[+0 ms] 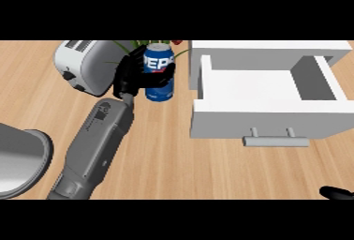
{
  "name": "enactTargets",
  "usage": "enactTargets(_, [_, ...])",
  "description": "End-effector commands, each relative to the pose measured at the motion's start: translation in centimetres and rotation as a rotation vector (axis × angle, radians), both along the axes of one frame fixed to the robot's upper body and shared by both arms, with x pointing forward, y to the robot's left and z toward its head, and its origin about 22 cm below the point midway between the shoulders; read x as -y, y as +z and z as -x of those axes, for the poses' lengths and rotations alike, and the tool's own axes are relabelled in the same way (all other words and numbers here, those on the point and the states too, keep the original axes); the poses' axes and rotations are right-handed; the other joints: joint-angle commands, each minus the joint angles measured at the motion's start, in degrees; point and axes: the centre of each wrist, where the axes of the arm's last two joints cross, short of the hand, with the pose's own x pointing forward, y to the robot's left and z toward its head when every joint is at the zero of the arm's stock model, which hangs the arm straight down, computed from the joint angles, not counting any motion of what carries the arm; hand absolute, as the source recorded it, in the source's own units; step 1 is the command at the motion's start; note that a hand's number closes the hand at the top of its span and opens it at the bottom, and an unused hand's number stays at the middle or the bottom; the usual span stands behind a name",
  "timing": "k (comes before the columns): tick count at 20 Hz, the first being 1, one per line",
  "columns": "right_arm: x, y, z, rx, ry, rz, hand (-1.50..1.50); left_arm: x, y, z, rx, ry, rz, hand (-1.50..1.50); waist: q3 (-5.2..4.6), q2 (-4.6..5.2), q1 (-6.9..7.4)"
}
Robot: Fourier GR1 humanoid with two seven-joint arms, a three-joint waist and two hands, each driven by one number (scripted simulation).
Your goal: Pick up the can, place it into the drawer and close the drawer
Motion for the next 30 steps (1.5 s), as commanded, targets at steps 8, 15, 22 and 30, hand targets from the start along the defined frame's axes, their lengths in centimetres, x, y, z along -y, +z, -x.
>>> enactTargets(8, [-0.7,0.6,-0.7,0.017,0.025,-0.008,-1.5,7.4,11.6,-0.3,0.17,-0.106,-0.047,1.5,0.55,-0.16,-3.23])
enactTargets(15, [-1.2,0.7,-1.0,0.009,0.064,-0.002,-1.5,7.5,12.5,0.4,0.136,-0.066,-0.09,1.5,0.61,0.06,-5.52])
enactTargets(22, [-1.3,1.3,-2.0,0.03,0.091,-0.005,-1.5,8.1,13.3,1.4,0.109,-0.021,-0.11,1.5,0.7,0.3,-7.27])
enactTargets(30, [-1.6,1.9,-2.4,0.041,0.103,0.002,-1.5,9.5,13.1,2.4,0.115,0.054,-0.169,1.5,0.63,0.73,-8.2])
